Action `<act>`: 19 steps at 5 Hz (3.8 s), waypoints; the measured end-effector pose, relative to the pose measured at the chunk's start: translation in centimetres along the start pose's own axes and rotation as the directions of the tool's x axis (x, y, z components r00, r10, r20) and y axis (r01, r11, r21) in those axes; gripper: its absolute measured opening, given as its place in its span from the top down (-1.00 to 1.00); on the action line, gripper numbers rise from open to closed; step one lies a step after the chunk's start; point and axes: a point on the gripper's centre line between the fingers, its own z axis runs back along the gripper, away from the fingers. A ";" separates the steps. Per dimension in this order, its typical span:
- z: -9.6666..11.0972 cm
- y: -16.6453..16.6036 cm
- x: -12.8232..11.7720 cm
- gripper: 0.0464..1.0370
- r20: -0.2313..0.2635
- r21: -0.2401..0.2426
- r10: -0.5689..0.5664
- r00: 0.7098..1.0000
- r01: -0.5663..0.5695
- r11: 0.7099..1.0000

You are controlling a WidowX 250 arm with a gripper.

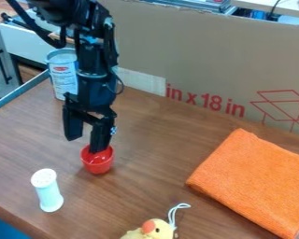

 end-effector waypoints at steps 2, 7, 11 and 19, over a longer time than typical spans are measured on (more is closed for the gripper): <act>-1.8 0.1 0.2 -0.93 -0.047 -0.003 0.008 0.999 -0.008 1.000; -1.3 -0.2 -0.7 0.89 -0.106 -0.034 -0.062 0.992 0.059 0.998; 5.3 0.1 6.7 0.90 0.128 -0.020 -0.074 0.989 0.078 0.997; 4.0 2.8 9.8 -0.75 0.108 -0.015 0.143 0.984 -0.142 0.990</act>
